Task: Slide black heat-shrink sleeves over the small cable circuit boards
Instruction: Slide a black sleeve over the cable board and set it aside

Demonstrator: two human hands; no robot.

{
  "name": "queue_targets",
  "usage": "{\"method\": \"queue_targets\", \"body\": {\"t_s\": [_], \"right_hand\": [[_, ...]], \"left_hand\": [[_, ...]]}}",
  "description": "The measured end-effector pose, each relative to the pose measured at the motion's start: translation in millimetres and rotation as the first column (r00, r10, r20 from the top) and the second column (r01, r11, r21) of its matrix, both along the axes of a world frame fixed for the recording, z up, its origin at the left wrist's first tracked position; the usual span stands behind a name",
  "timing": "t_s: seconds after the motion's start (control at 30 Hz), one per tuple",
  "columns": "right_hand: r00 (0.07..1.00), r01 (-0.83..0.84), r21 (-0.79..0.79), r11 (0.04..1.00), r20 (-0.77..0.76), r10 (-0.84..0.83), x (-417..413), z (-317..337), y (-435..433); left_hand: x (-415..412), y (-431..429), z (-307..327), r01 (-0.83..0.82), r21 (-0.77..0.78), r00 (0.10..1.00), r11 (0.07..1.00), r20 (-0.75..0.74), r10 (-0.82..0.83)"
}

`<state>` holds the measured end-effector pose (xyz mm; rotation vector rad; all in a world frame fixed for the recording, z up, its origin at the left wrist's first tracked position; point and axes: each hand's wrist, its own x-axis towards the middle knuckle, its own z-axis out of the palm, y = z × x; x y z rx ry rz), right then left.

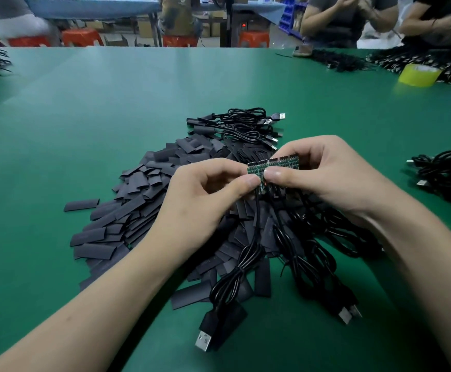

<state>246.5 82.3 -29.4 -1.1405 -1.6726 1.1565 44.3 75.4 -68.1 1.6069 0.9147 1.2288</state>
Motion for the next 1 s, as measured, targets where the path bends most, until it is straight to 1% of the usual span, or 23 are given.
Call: {"method": "queue_targets", "body": {"t_s": [0.17,0.3,0.4,0.5,0.63,0.67,0.7,0.77,0.8,0.87,0.93,0.97,1.0], "right_hand": [[0.998,-0.058,-0.003,0.998,-0.041,0.057,-1.9,-5.5,0.9],[0.985,-0.096,-0.035,0.995,-0.148,0.090,-1.4,-9.0,0.3],[0.980,-0.113,-0.041,0.993,-0.170,0.105,-2.4,-11.5,1.0],[0.961,-0.149,-0.075,0.986,-0.245,0.127,-2.7,-13.3,1.8],[0.958,-0.176,-0.130,0.976,-0.252,0.139,1.3,-9.1,3.0],[0.968,-0.164,-0.144,0.976,-0.213,0.131,6.1,-7.0,4.3],[0.986,-0.126,-0.142,0.982,-0.128,0.108,12.4,-4.7,5.4],[0.993,-0.012,-0.093,0.996,0.119,0.023,28.5,-0.3,7.5],[0.973,0.039,-0.059,0.997,0.229,-0.025,36.2,1.8,8.4],[0.908,0.124,0.038,0.992,0.398,-0.129,45.4,4.9,9.4],[0.820,0.174,0.238,0.955,0.501,-0.275,43.8,6.6,9.7],[0.803,0.168,0.337,0.927,0.498,-0.326,37.6,7.5,9.0],[0.820,0.143,0.390,0.910,0.467,-0.329,28.2,7.9,7.5]], "left_hand": [[-2.7,3.0,0.4,0.074,-0.106,0.992,0.992,0.111,-0.063],[-4.1,3.8,0.9,0.135,-0.133,0.979,0.982,0.170,-0.112],[-5.6,4.1,0.7,0.168,-0.148,0.971,0.975,0.194,-0.138],[-5.2,3.9,1.2,0.200,-0.177,0.959,0.964,0.237,-0.155],[-5.2,4.9,1.5,0.227,-0.206,0.950,0.952,0.264,-0.169],[-5.9,5.8,1.5,0.224,-0.214,0.950,0.951,0.267,-0.163],[-6.6,6.7,1.6,0.210,-0.217,0.952,0.953,0.268,-0.149],[-9.3,9.3,1.9,0.164,-0.202,0.957,0.965,0.269,-0.107],[-10.7,10.0,2.4,0.145,-0.190,0.958,0.971,0.272,-0.090],[-12.6,9.8,4.6,0.112,-0.159,0.964,0.981,0.255,-0.069],[-12.9,9.1,5.9,0.063,-0.105,0.982,0.993,0.187,-0.043],[-12.1,8.9,6.5,0.038,-0.077,0.987,0.996,0.160,-0.026],[-11.8,8.8,7.0,0.018,-0.056,0.989,0.998,0.149,-0.009]]}}
